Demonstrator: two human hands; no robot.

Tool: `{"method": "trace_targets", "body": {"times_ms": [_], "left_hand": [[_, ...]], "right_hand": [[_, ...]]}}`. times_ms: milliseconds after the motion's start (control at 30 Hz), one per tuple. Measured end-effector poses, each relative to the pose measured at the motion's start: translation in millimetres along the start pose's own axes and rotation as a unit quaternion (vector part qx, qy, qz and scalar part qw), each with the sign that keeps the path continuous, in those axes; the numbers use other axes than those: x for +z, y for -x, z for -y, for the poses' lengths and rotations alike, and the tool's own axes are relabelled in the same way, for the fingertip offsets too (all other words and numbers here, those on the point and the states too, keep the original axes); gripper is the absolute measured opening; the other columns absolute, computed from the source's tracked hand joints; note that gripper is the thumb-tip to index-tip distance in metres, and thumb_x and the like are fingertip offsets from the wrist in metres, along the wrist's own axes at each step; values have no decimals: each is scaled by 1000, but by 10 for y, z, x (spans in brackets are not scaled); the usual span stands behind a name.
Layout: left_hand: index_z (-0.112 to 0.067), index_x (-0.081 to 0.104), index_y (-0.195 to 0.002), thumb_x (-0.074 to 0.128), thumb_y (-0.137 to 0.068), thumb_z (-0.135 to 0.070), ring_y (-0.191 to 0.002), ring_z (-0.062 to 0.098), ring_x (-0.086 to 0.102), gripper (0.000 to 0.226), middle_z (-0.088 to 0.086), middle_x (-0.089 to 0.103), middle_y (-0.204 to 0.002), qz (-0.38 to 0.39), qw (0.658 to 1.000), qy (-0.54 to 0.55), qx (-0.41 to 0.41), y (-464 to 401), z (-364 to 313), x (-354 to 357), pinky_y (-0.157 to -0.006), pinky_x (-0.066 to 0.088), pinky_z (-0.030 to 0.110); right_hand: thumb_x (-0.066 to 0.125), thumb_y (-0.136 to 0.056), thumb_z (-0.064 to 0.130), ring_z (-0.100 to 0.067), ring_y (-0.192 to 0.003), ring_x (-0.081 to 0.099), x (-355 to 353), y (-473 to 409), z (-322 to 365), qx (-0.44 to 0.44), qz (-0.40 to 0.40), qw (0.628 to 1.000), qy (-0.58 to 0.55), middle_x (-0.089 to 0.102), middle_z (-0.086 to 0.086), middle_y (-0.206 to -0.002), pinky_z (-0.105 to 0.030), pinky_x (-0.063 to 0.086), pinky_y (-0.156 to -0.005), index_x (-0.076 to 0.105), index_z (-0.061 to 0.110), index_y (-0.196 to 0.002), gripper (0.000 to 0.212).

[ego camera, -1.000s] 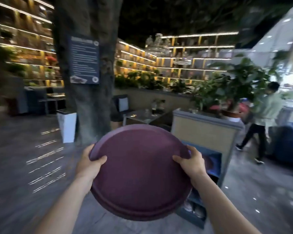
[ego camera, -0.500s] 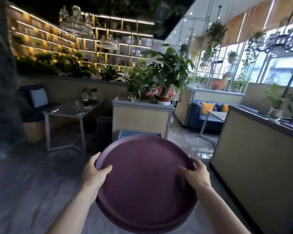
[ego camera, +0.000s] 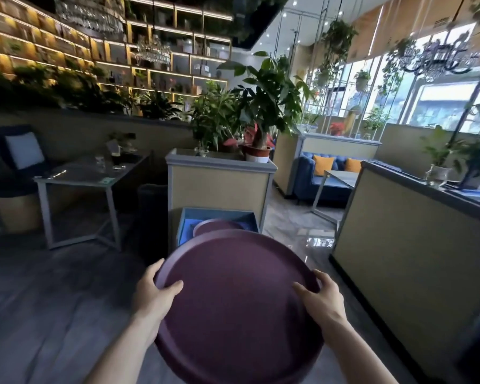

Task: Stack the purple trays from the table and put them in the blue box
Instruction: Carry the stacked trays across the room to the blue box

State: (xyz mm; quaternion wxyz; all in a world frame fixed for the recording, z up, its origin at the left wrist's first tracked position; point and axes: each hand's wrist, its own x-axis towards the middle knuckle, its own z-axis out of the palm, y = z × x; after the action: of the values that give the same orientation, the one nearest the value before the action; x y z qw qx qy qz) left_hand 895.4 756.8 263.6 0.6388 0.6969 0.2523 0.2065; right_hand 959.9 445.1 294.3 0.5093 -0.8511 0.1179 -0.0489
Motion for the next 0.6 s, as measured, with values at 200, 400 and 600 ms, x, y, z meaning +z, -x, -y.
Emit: {"method": "trace_targets", "body": {"times_ms": [200,400,600], "left_hand": [[-24,51,-142,79,-79,-10,-105,22,61,71,4,60,-133,-6,1000,-13,-4,-631,62,380,-92,50,37],[-29,49,-143,79,-80,-14,-109,23,60,72,3,58,-135,-25,999,-21,-15,-1393,-40,994,-98,50,42],[-33,46,-145,78,-81,-19,-117,25,58,72,0,54,-138,-39,999,-32,-18,-2005,-242,1503,-99,49,43]], "right_hand": [[80,-75,35,-29,-122,59,365,-743,26,0,20,1000,-6,63,-6,-133,-45,46,-105,53,23,-140,72],[81,-75,35,-29,-124,58,619,-1836,172,4,51,999,-12,61,-9,-136,-44,44,-107,51,21,-142,75],[82,-74,36,-28,-121,60,731,-2735,438,-11,69,998,-3,63,-7,-133,-39,47,-102,51,23,-142,76]]}}
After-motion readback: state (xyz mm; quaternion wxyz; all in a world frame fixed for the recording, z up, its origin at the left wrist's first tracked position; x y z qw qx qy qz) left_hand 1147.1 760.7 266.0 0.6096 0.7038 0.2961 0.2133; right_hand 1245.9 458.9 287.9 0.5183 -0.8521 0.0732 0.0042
